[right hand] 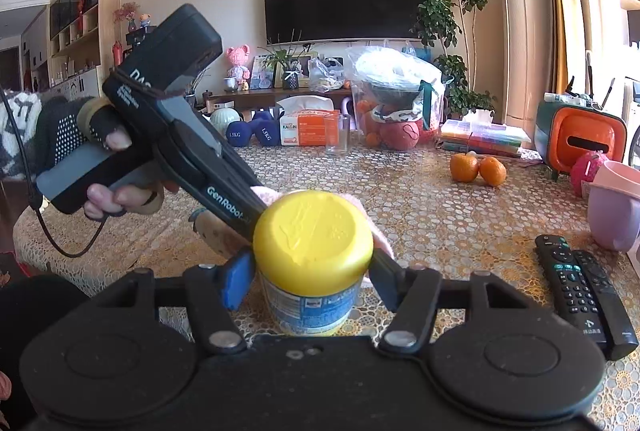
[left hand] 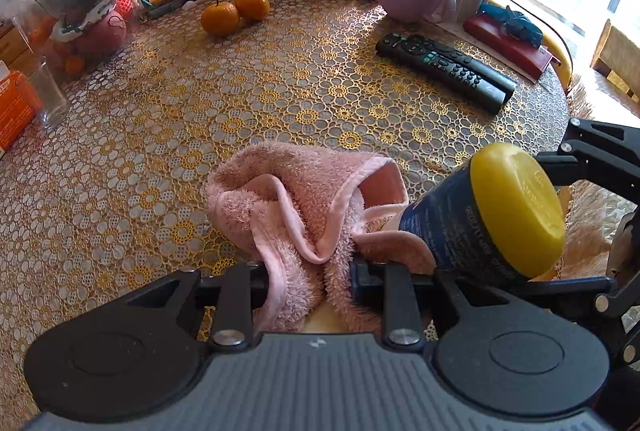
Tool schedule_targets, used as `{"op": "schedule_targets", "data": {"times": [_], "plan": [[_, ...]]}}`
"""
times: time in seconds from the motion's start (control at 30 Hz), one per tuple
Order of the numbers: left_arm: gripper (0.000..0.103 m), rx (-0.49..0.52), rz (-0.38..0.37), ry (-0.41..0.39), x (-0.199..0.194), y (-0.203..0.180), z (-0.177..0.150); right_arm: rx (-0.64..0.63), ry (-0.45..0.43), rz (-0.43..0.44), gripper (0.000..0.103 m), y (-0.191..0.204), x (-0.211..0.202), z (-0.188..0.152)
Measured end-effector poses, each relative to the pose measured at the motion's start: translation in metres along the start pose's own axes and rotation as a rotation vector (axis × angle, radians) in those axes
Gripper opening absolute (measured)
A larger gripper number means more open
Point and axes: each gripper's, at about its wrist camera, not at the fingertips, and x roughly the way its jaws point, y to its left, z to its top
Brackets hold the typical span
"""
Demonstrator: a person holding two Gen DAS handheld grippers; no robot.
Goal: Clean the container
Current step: 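Wipe the towel across the jar cap again with the left gripper while the right holds the jar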
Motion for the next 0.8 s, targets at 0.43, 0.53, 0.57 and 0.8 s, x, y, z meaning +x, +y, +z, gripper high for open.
{"op": "schedule_targets", "data": {"times": [0.43, 0.53, 0.57, 0.8], "plan": [[0.027, -0.058, 0.071, -0.066, -0.022, 0.012, -0.016, 0.025, 0.046, -0.072, 0.061, 0.01, 0.013, 0.012], [0.027, -0.127, 0.065, -0.111, -0.042, 0.024, -0.021, 0.001, 0.06, -0.102, 0.061, 0.018, 0.017, 0.015], [0.027, -0.152, 0.064, -0.13, -0.05, 0.027, -0.022, -0.011, 0.066, -0.118, 0.061, 0.023, 0.019, 0.017], [0.027, -0.278, 0.012, -0.266, -0.1, 0.022, -0.024, -0.053, 0.092, -0.222, 0.061, 0.048, 0.031, 0.023]]}}
